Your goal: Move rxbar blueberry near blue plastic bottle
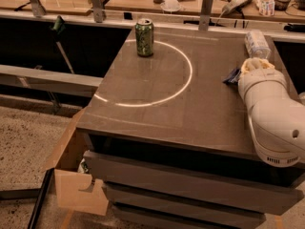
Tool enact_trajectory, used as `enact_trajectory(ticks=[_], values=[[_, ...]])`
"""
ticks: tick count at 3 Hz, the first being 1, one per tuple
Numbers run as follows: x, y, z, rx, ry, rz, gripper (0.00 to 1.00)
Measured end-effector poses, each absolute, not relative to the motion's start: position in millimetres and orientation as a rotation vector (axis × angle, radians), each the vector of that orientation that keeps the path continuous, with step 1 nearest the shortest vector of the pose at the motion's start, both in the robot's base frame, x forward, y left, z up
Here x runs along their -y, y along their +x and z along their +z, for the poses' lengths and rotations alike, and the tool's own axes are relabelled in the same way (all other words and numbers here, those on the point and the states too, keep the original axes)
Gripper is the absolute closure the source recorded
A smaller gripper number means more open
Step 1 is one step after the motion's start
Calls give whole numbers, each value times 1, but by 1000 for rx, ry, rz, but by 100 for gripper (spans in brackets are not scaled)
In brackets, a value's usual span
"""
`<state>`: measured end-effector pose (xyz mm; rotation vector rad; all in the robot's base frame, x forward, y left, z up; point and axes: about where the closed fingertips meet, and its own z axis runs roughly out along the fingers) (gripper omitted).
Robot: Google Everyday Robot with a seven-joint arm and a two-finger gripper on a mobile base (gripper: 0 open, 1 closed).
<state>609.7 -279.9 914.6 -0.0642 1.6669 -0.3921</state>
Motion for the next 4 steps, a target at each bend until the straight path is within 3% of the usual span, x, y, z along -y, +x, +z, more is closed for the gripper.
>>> enact_trajectory(ticks=[1, 4], values=[[298, 607, 904, -1691, -7, -438, 100], [303, 613, 896, -1648, 47, -576, 35]])
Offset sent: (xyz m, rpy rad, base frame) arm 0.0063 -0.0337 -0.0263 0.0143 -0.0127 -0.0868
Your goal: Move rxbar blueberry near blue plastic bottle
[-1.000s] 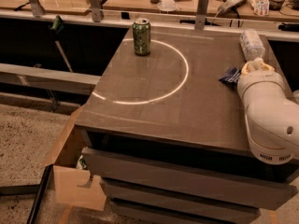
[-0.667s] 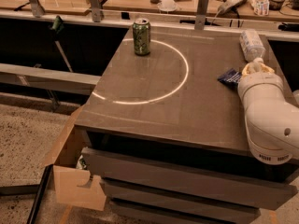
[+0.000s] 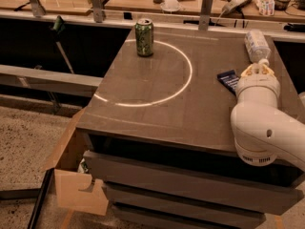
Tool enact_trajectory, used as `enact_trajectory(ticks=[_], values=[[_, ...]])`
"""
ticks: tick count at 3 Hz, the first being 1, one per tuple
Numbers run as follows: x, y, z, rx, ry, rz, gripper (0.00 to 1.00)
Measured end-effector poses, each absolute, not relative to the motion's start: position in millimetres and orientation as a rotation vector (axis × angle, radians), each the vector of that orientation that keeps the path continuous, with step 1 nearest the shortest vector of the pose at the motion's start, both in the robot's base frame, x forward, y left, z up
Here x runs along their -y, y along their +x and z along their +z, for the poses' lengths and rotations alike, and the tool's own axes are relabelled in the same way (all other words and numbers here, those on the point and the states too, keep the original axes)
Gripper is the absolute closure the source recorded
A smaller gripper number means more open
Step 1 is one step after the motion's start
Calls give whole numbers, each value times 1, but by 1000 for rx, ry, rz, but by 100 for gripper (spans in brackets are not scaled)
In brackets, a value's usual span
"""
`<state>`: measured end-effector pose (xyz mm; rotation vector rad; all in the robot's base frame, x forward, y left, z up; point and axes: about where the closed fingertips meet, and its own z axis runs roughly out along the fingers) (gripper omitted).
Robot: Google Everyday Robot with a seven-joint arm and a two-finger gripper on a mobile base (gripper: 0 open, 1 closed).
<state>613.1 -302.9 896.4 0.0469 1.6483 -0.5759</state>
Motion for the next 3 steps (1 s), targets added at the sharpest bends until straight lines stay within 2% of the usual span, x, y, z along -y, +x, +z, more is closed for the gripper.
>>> enact_trajectory(ticks=[1, 2, 3], values=[[304, 604, 901, -1642, 53, -600, 11], [289, 596, 917, -1628, -5, -495, 0], [261, 596, 925, -1616, -79, -358, 0]])
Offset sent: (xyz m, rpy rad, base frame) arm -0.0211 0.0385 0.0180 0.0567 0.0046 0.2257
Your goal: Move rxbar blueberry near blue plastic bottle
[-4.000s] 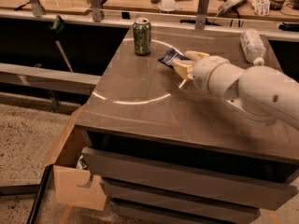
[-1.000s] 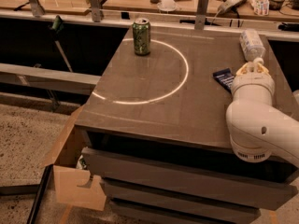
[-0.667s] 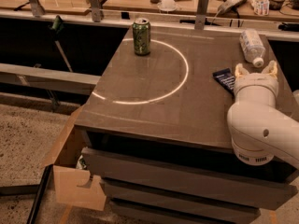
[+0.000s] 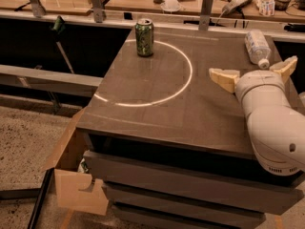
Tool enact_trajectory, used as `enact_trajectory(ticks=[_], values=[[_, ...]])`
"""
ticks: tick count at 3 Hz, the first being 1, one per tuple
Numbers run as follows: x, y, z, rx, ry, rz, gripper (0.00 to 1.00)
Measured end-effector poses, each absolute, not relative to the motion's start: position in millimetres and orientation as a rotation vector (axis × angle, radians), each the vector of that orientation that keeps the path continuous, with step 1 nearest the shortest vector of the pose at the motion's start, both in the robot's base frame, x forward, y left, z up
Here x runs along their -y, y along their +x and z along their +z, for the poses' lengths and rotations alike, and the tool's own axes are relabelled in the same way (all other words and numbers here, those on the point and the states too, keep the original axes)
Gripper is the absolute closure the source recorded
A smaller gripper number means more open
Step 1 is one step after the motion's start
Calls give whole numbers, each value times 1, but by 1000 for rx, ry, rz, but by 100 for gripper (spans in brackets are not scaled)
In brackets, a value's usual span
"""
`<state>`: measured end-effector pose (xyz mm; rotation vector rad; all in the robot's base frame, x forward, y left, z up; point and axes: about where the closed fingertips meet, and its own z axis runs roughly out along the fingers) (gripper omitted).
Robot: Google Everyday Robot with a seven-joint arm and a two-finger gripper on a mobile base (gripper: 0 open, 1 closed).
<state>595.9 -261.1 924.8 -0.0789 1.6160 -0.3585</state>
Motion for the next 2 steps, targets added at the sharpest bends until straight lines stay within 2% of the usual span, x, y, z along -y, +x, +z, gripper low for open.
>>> enact_trajectory(ticks=[2], values=[[266, 602, 911, -1688, -173, -85, 0]])
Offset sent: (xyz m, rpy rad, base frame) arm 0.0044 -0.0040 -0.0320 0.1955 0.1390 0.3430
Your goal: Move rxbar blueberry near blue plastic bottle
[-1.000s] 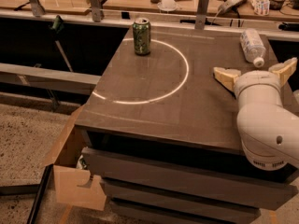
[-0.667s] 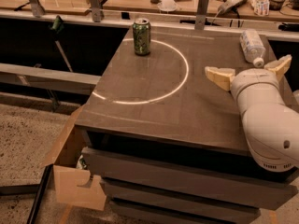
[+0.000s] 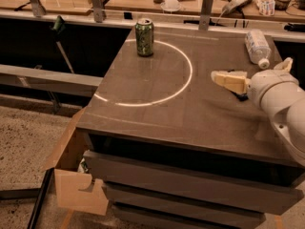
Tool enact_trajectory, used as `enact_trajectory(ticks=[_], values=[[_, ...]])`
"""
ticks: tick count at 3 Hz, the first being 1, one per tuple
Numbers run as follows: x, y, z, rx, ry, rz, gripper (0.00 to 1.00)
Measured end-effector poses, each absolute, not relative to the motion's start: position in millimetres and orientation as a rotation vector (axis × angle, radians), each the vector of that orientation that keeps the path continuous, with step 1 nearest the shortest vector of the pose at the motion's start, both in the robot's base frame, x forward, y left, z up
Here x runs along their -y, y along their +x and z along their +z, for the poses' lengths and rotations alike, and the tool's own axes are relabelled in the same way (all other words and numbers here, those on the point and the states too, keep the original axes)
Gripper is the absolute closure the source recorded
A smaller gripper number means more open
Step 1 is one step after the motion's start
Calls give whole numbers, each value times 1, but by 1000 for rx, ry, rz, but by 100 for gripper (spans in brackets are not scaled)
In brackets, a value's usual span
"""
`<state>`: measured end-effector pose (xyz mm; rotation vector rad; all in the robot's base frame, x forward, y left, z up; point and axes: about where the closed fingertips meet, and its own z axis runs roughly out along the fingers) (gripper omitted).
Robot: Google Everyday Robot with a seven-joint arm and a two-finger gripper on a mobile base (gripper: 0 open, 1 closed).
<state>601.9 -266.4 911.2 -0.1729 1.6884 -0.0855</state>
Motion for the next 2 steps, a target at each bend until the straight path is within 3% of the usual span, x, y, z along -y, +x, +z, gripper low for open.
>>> enact_trajectory(ticks=[2], values=[[264, 605, 887, -1748, -324, 135, 0]])
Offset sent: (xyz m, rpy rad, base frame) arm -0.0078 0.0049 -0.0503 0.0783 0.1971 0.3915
